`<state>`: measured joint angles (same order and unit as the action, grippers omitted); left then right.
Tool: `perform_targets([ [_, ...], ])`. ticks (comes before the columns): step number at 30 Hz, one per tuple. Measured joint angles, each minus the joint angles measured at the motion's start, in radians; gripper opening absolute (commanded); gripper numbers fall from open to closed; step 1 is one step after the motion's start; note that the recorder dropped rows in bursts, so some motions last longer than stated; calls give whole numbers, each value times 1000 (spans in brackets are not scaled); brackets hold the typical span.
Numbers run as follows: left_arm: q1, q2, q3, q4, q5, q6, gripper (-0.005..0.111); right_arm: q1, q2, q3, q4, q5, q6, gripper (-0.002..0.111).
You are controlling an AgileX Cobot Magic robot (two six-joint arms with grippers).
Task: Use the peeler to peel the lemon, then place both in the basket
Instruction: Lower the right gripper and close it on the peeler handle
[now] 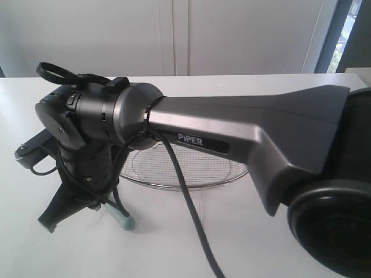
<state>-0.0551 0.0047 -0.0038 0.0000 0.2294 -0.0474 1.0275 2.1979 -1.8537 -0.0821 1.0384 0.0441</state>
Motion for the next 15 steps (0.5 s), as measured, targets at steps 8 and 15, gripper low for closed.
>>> perform_targets([
  [8, 0, 0, 0, 0, 0, 0, 0, 0, 0, 0, -2, -6, 16, 45],
  [15, 0, 0, 0, 0, 0, 0, 0, 0, 0, 0, -2, -8, 25, 49],
])
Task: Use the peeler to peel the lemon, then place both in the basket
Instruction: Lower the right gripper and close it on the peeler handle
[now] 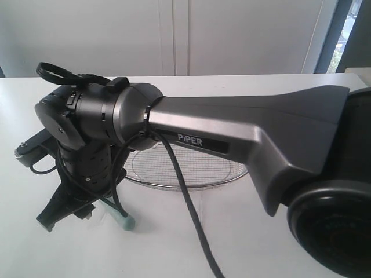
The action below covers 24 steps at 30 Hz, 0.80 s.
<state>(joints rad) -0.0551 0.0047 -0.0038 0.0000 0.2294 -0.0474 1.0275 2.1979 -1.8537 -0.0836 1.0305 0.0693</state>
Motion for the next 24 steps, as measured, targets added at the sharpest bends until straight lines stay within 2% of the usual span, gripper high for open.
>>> perform_targets([
  [24, 0, 0, 0, 0, 0, 0, 0, -16, 63, 0, 0, -2, 2, 49],
])
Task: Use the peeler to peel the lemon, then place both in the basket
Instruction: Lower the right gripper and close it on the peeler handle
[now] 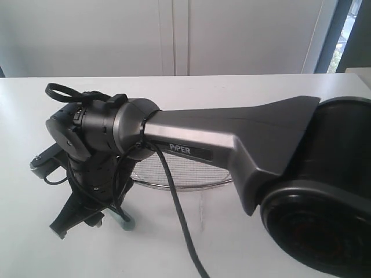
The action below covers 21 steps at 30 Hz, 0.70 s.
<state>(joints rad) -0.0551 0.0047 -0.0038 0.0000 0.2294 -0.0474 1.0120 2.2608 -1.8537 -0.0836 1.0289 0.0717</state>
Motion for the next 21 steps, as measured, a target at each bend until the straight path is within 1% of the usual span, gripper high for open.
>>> perform_targets([
  [10, 0, 0, 0, 0, 0, 0, 0, -2, 18, 0, -62, 0, 15, 49],
  [21, 0, 0, 0, 0, 0, 0, 0, -2, 33, 0, -68, -9, 15, 49],
])
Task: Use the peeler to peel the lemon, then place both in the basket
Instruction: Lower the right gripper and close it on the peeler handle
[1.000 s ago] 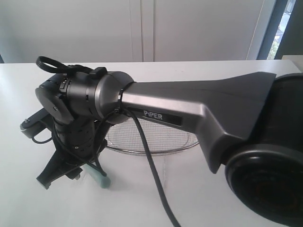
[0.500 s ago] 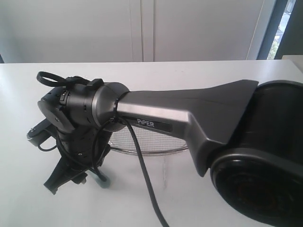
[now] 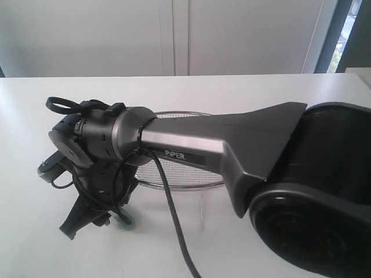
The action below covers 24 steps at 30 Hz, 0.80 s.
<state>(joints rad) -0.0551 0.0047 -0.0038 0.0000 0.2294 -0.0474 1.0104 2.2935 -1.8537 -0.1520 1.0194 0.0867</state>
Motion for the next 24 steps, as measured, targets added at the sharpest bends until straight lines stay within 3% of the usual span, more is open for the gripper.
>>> perform_targets([
  [24, 0, 0, 0, 0, 0, 0, 0, -5, 4, 0, 28, -20, 3, 49],
])
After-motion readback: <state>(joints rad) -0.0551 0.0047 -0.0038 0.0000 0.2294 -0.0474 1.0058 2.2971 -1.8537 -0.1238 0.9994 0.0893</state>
